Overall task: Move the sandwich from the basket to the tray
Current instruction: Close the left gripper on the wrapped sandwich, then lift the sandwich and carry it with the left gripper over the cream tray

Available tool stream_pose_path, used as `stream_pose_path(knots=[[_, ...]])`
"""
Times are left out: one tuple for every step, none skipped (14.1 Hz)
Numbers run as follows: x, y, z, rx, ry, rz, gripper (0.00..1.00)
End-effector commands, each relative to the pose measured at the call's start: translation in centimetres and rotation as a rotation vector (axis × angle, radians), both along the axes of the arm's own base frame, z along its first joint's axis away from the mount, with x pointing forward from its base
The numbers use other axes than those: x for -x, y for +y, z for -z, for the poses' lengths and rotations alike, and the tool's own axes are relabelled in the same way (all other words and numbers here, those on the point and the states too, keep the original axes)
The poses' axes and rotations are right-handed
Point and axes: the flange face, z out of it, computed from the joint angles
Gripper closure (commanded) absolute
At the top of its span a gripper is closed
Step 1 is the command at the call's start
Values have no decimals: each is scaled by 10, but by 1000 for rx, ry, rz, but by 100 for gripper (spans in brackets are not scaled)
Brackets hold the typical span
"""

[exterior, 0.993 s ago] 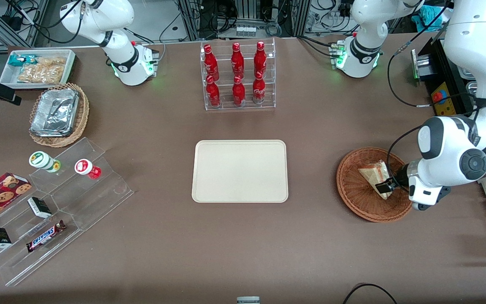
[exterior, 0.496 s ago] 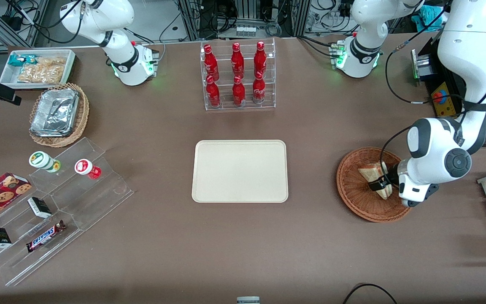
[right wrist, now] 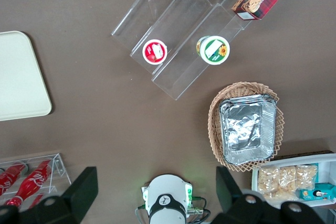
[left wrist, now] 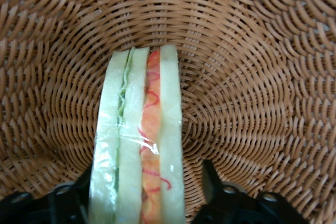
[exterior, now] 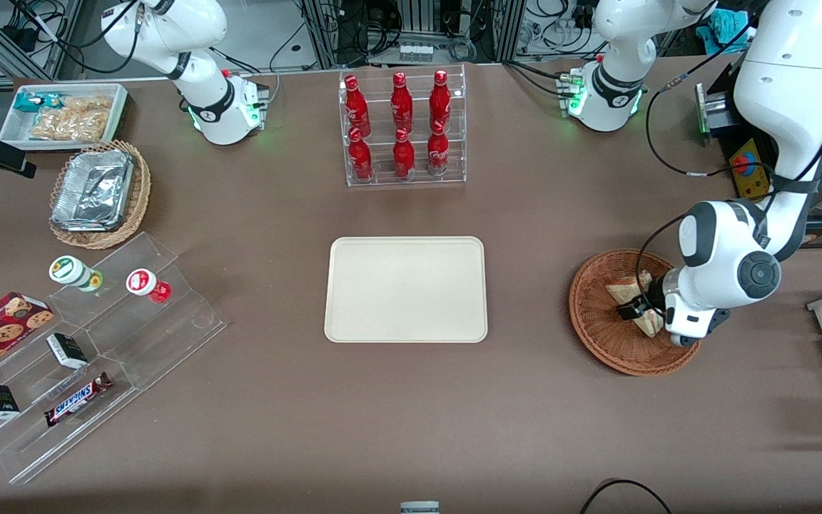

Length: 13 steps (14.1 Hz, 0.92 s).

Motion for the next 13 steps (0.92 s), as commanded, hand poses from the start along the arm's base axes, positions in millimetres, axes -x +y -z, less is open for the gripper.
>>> stream_pose_path(knots=[[1, -3, -3, 4, -11, -16, 79], [0, -2, -6, 4, -15, -11, 84], [-1, -2, -8, 4, -17, -4, 84], [-1, -2, -11, 2, -21, 4, 84], [-3, -1, -19, -2, -32, 25, 84], [-10, -4, -34, -2, -57, 53, 84], [-16, -22, -52, 2, -68, 101, 85], [-24, -37, -65, -2, -64, 132, 85], [-32, -58, -82, -7, -68, 172, 85], [-38, -77, -97, -22, -75, 216, 84], [-42, -101, -111, -30, -83, 252, 84], [-41, -124, -121, -32, -76, 289, 84], [-37, -155, -131, -23, -83, 328, 84]])
